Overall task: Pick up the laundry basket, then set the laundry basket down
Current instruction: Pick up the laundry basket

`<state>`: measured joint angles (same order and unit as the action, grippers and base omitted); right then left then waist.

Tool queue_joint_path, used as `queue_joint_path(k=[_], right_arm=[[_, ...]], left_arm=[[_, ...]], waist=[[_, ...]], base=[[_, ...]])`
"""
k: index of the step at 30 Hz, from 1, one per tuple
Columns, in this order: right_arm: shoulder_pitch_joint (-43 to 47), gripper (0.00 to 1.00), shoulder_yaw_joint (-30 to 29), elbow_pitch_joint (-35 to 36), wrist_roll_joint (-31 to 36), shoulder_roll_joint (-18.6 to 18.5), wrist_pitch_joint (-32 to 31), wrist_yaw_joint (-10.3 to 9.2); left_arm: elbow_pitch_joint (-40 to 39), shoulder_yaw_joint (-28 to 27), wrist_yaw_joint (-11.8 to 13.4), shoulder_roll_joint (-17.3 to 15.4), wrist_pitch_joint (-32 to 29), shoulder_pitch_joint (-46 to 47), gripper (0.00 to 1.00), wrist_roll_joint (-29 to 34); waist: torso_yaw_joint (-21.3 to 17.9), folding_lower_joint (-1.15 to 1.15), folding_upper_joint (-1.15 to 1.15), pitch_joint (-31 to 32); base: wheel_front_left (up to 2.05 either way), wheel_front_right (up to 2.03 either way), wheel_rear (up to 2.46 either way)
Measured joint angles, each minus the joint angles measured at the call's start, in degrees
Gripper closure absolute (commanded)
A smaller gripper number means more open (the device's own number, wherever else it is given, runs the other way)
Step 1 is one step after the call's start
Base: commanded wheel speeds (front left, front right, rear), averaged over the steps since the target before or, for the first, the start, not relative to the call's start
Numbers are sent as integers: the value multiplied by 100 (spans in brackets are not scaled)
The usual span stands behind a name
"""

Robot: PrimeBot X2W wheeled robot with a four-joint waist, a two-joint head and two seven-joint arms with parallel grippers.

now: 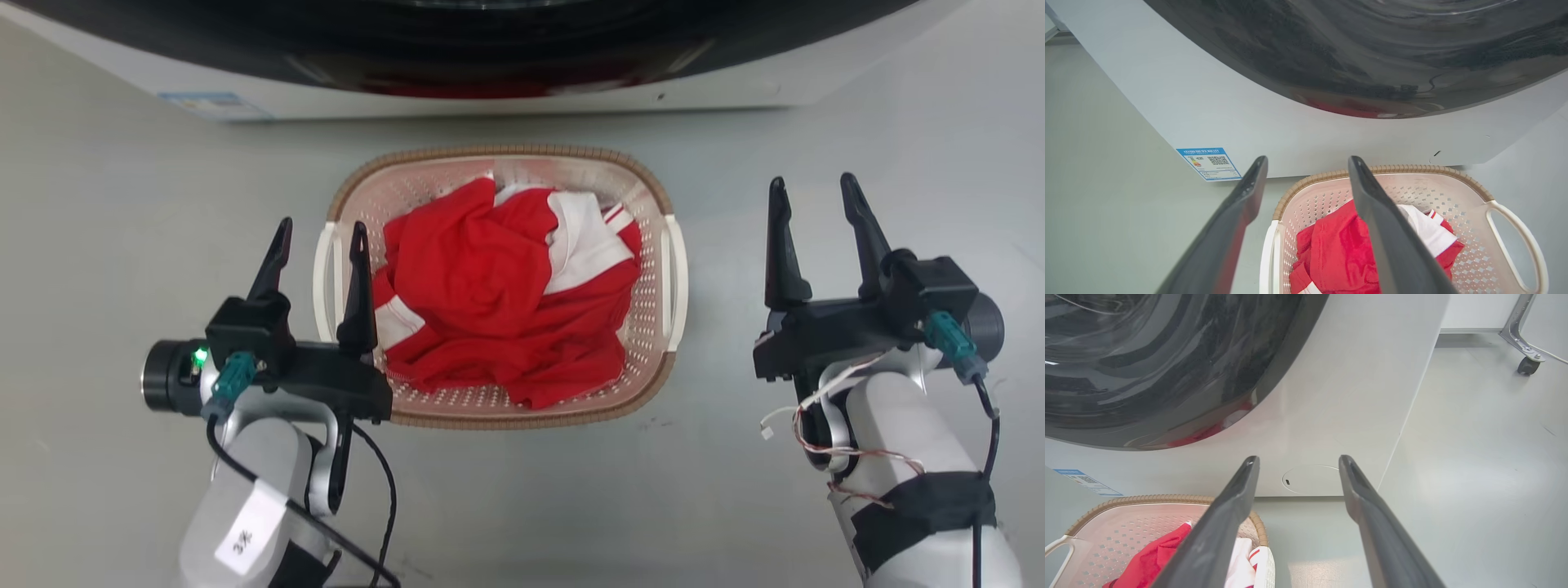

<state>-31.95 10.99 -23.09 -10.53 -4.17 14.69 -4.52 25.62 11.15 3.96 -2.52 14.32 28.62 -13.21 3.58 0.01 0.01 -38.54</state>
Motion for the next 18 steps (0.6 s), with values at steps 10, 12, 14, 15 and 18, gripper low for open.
queue_joint_path(k=[10, 12, 14, 15, 18], right_arm=[[-361, 0, 154, -535, -7, 4, 1, 42], [-415, 0, 218, -616, -10, 8, 0, 58], [-451, 0, 267, -709, -15, 14, 0, 87], [-467, 0, 292, -746, -29, 14, 0, 101], [-553, 0, 390, -839, -57, 19, 1, 111]], left_arm=[[698, 8, -44, 37, 2, 465, 0, -60], [851, -2, -45, 40, 16, 532, 0, -79], [994, -26, -45, 41, 18, 582, 0, -89], [1063, -45, -45, 43, 18, 614, 0, -97], [1232, -108, -48, 46, 18, 703, 0, -126]], waist=[[85, 0, 0, -663], [101, 0, 0, -763], [116, 0, 0, -843], [121, -1, 0, -877], [128, -1, 0, -971]], base=[[0, 0, 0], [0, 0, 0], [0, 0, 0], [0, 0, 0], [0, 0, 0]])
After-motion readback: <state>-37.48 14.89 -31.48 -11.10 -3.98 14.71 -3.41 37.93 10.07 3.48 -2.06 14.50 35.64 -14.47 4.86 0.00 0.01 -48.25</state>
